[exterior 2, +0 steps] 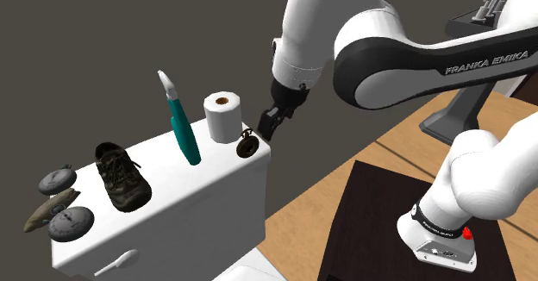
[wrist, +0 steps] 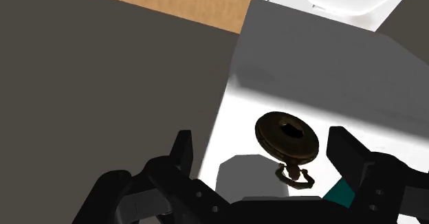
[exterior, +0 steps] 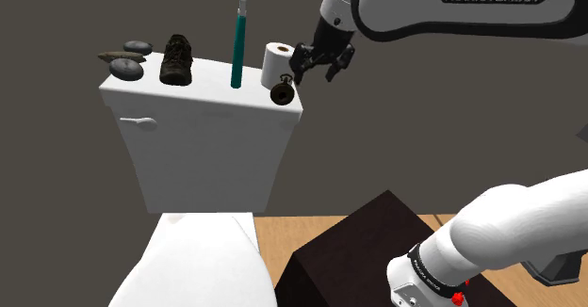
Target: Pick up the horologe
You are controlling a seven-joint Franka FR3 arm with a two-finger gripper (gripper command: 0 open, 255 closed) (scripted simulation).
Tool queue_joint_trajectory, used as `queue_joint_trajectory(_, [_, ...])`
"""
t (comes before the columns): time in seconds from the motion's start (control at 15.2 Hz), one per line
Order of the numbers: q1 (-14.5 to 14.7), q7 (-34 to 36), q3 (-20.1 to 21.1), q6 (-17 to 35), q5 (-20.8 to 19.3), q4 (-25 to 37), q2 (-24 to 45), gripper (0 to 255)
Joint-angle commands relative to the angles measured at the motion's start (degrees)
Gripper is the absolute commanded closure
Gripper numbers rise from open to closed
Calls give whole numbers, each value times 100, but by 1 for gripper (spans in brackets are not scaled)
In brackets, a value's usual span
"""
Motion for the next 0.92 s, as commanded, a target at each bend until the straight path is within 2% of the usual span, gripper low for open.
queue_joint_trajectory(0.0, [-167,517,280,167,-381,298,338,0])
queue_joint_trajectory(0.33, [-498,1789,926,174,-1545,1268,1290,0])
queue_joint_trajectory(0.86, [-501,2036,947,692,-1692,764,1356,0])
